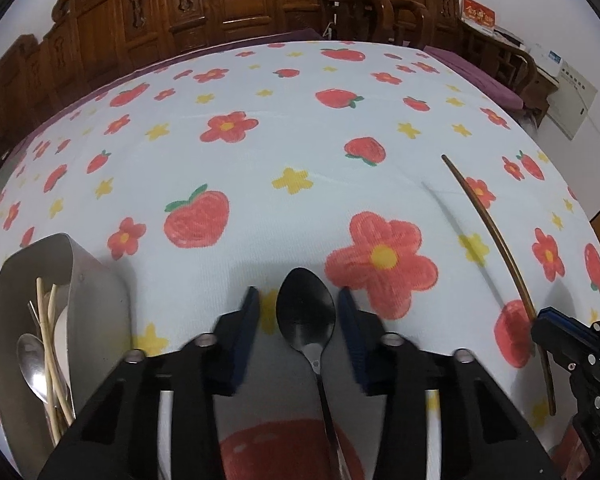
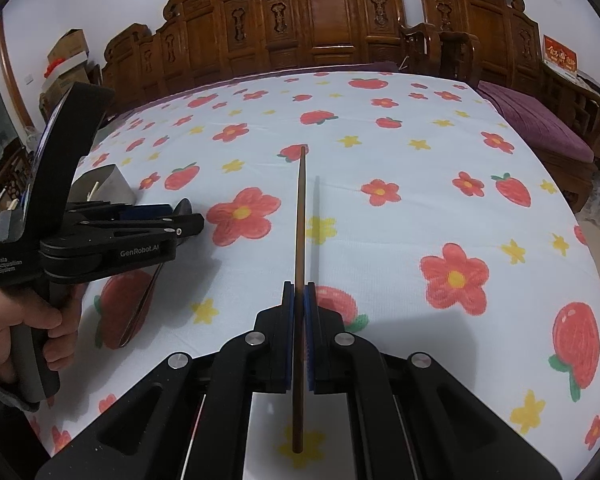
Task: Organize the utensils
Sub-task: 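Grasp the metal spoon with the left gripper while the right gripper grasps the wooden chopstick, then carry the metal spoon into the tray and open the left gripper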
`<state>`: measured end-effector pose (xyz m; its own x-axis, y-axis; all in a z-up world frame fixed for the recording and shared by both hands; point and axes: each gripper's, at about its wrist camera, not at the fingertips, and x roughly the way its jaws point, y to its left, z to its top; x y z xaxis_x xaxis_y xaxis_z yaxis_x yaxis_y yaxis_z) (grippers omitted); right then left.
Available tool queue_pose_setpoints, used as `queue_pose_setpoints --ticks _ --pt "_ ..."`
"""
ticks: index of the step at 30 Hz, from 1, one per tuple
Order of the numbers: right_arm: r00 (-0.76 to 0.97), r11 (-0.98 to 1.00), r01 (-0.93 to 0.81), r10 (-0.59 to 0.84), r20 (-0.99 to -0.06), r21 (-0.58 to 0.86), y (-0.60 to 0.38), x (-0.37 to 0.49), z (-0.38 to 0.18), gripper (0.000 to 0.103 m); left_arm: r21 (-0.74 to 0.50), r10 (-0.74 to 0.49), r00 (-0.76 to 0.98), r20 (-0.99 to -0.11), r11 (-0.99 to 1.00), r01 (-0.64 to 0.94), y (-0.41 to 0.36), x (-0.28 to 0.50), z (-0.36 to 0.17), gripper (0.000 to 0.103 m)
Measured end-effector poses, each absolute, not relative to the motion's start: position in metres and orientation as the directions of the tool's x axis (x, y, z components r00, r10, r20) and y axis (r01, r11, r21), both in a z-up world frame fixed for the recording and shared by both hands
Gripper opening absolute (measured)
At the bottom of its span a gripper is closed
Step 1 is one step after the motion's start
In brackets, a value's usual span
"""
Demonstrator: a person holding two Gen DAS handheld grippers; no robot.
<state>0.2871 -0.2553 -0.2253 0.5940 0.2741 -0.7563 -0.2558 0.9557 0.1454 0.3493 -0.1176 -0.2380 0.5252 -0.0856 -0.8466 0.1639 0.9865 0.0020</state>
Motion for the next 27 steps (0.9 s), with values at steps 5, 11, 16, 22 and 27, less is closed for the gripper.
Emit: queue_pose_setpoints --ticks 5,11,16,22,27 --pt "0.595 0.955 -0.259 0.274 -0.755 0.143 -0.254 0.286 -0.225 0.006 0.016 -0.088 0.538 -0.838 0.982 0.187 -0.119 0.342 -0.235 0.027" --pt "0.604 0.954 -0.267 0.277 -0.747 0.137 -0.25 0.282 -0.222 0.006 -0.004 -0.138 0.602 -0.786 0.976 0.219 -0.12 0.318 -0.205 0.027" --pt "0.622 0.953 -0.27 0.283 -0.73 0.14 -0.247 0.275 -0.216 0.006 -0.039 -0.188 0.649 -0.737 0.971 0.236 -0.117 0.298 -0.175 0.027" --pt "0.642 0.95 -0.281 0.289 -0.71 0.133 -0.24 0.264 -0.208 0.006 -0.053 -0.215 0.688 -0.693 0.967 0.249 -0.113 0.282 -0.146 0.026" --pt "0.656 0.949 -0.289 0.293 -0.695 0.126 -0.236 0.255 -0.201 0.006 -0.06 -0.222 0.705 -0.673 0.967 0.247 -0.106 0.272 -0.134 0.027"
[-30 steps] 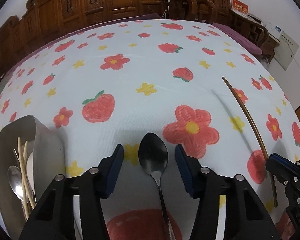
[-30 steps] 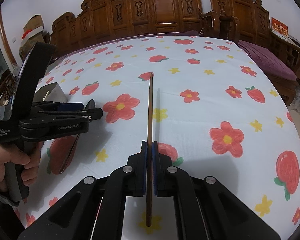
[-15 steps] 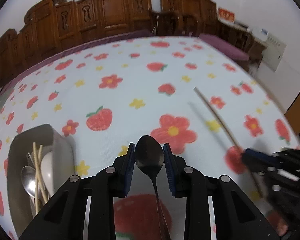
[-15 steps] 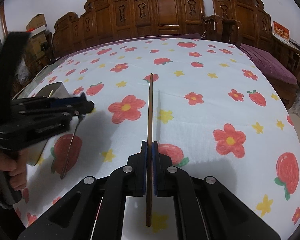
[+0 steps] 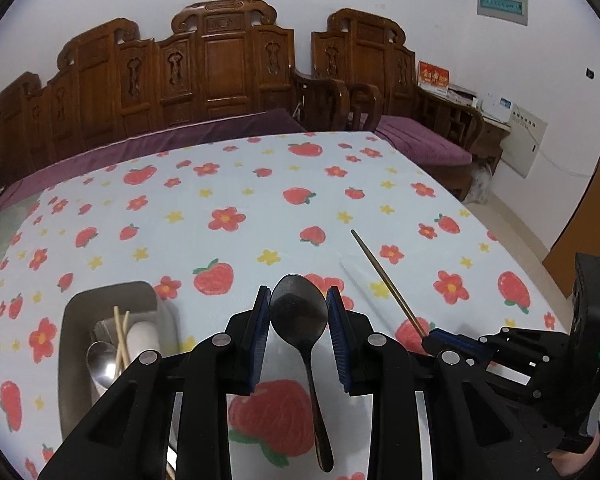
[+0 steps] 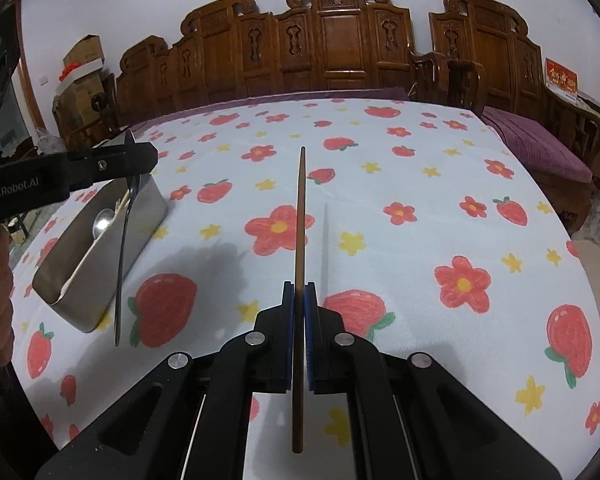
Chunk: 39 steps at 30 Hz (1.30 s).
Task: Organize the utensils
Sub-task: 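Carry the metal spoon into the tray and open the left gripper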
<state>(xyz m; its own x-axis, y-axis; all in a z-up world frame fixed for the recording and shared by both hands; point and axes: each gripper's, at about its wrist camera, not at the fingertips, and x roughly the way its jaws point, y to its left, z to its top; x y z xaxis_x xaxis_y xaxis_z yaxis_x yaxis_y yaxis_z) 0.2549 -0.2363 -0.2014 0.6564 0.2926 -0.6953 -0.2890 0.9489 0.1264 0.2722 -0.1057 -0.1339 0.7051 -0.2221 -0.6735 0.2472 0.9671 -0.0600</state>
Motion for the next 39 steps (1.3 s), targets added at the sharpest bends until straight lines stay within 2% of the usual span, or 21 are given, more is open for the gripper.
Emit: queue_pose_setpoints --ticks 10,20,39 --pt "0.67 0.929 -0.348 0.342 -0.659 0.128 -0.213 0.236 -0.18 0.006 -0.053 -0.207 0.739 -0.641 0.973 0.226 -0.075 0.252 -0.108 0.027" --pt "0.669 0.901 -0.413 0.398 -0.627 0.131 -0.184 0.217 -0.163 0.006 -0.033 -0.134 0.761 -0.635 0.989 0.146 -0.018 0.253 -0.095 0.027" --pt "0.651 0.889 -0.442 0.411 -0.638 0.122 -0.17 0.214 -0.168 0.006 0.076 0.014 0.673 -0.739 0.995 0.063 0.038 0.278 -0.155 0.027"
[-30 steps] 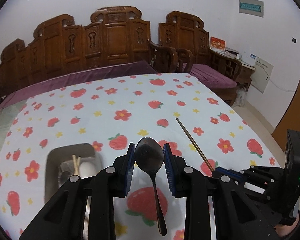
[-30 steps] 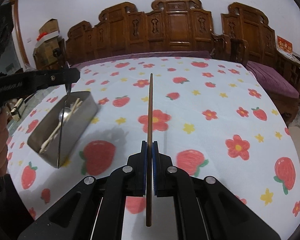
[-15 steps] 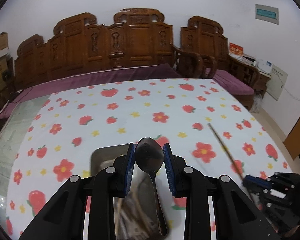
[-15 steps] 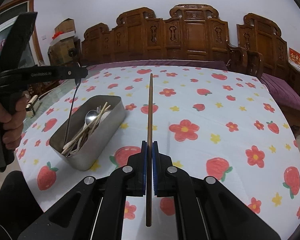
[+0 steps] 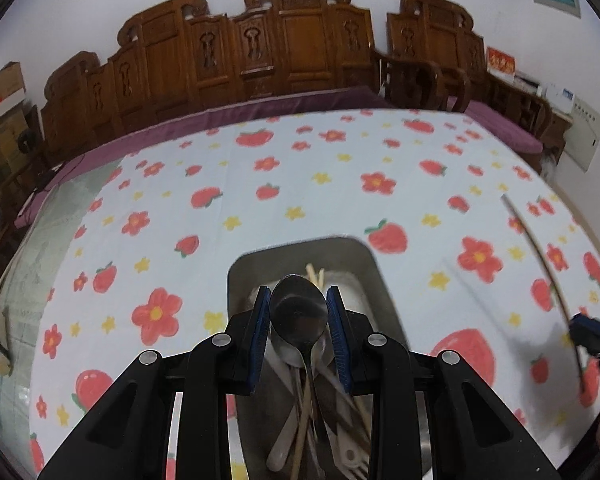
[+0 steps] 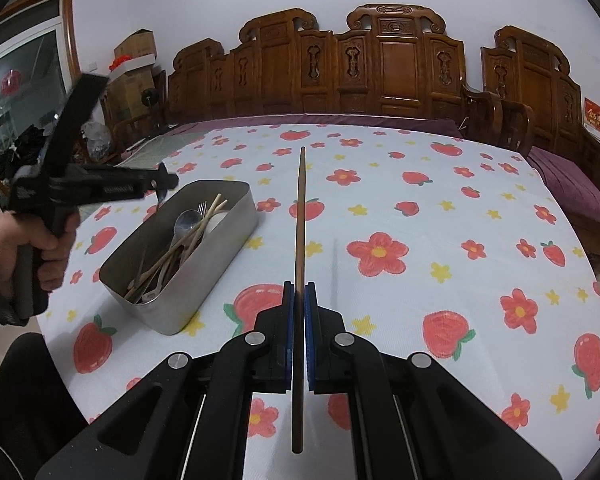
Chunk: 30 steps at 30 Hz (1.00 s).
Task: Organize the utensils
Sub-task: 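Carry the metal spoon into the tray and open the left gripper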
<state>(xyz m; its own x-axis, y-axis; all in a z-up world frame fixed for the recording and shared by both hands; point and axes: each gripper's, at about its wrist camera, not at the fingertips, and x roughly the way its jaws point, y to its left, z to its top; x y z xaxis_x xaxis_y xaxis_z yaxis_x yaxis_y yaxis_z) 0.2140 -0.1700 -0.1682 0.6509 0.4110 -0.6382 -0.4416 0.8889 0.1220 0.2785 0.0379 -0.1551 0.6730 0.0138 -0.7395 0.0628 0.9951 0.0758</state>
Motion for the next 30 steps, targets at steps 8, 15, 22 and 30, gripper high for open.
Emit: queue_pose_setpoints --ticks 8,15,22,30 --pt "0.646 0.886 -0.448 0.412 -0.643 0.118 -0.166 0.213 -0.169 0.006 0.078 0.034 0.622 -0.783 0.996 0.045 0.041 0.288 -0.181 0.027" --pt "0.631 0.876 -0.465 0.429 -0.646 0.127 -0.156 0.209 -0.167 0.006 0.036 0.005 0.626 -0.78 0.999 0.037 0.049 0.279 -0.179 0.05" --pt "0.606 0.857 -0.495 0.458 -0.65 0.142 -0.126 0.208 -0.163 0.006 -0.009 -0.036 0.655 -0.755 0.999 0.044 0.063 0.255 -0.166 0.067" --pt "0.549 0.822 -0.533 0.519 -0.655 0.204 -0.077 0.225 -0.158 0.006 -0.023 -0.062 0.673 -0.737 0.998 0.066 0.089 0.239 -0.151 0.095"
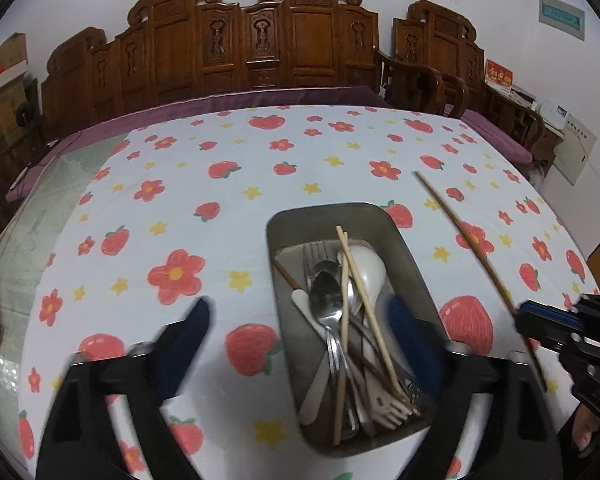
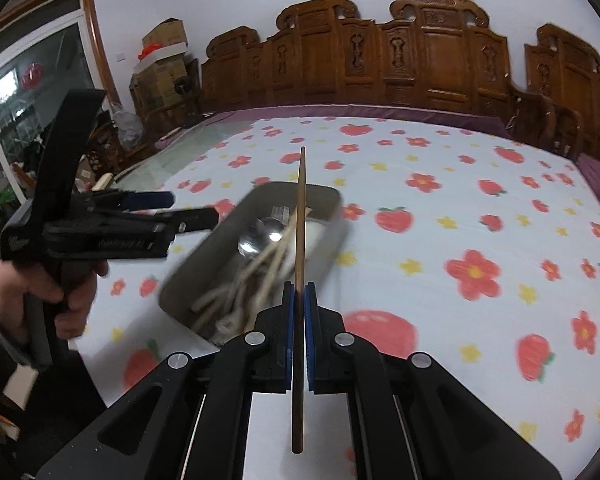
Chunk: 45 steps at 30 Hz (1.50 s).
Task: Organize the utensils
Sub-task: 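Carry the metal spoon into the tray and open the left gripper, then lower the wooden chopstick into the tray and open the right gripper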
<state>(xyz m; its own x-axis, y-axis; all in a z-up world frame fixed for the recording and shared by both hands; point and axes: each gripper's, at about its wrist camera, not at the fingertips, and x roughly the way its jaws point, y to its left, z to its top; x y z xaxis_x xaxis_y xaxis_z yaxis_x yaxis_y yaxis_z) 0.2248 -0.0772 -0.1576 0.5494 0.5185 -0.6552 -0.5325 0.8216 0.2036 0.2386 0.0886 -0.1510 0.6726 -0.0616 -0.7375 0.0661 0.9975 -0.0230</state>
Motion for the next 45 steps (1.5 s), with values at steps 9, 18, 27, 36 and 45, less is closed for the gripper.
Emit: queue_pose_setpoints --ticks 9,18,27,36,45 --pt "0.488 0.805 -0.522 0.554 -0.674 0.284 -0.033 0.258 -0.164 0.006 -0.012 -0.038 0.694 -0.719 0.999 0.041 0.125 0.228 -0.135 0.095" --pt "0.466 0.824 -0.493 0.52 -0.716 0.279 0.0 0.278 -0.187 0.006 -0.012 -0.023 0.705 -0.709 1.0 0.021 0.144 0.221 -0.128 0.095" --pt "0.448 0.843 -0.477 0.477 -0.756 0.249 0.009 0.274 -0.205 0.006 -0.006 -0.023 0.711 -0.703 1.0 0.027 0.147 0.218 -0.124 0.095" --pt "0.418 0.821 -0.495 0.512 -0.75 0.285 0.018 0.273 -0.209 0.008 -0.005 -0.022 0.708 -0.706 1.0 0.027 0.147 0.219 -0.124 0.095" --pt "0.463 0.808 -0.541 0.518 -0.719 0.233 0.006 0.262 -0.192 0.008 -0.011 -0.024 0.71 -0.703 1.0 0.023 0.143 0.216 -0.125 0.095"
